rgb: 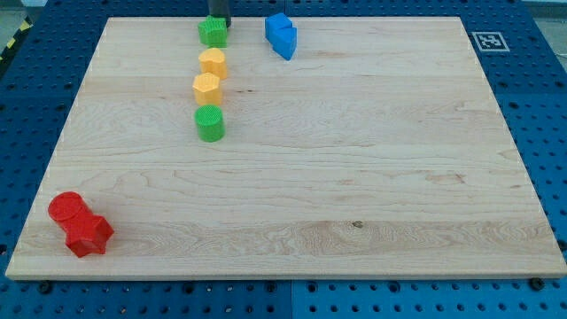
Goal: Slide the blue cube and blue triangle towards the center
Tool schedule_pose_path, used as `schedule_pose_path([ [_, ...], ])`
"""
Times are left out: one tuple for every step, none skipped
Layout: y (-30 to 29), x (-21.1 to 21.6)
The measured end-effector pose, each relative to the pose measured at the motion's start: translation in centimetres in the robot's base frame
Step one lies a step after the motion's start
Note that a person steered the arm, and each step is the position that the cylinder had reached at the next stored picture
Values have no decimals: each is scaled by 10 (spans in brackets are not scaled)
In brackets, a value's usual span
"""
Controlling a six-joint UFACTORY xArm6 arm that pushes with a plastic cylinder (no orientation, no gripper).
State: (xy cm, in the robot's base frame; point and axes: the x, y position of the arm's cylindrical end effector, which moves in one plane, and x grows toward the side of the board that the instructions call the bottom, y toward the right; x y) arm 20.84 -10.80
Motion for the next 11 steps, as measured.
schedule_pose_path([
  [0,7],
  [0,10],
  [9,-1],
  [32,-17],
  [54,-15],
  [91,-15],
  [92,-11],
  [92,0],
  [92,16],
  [99,31],
  [113,48],
])
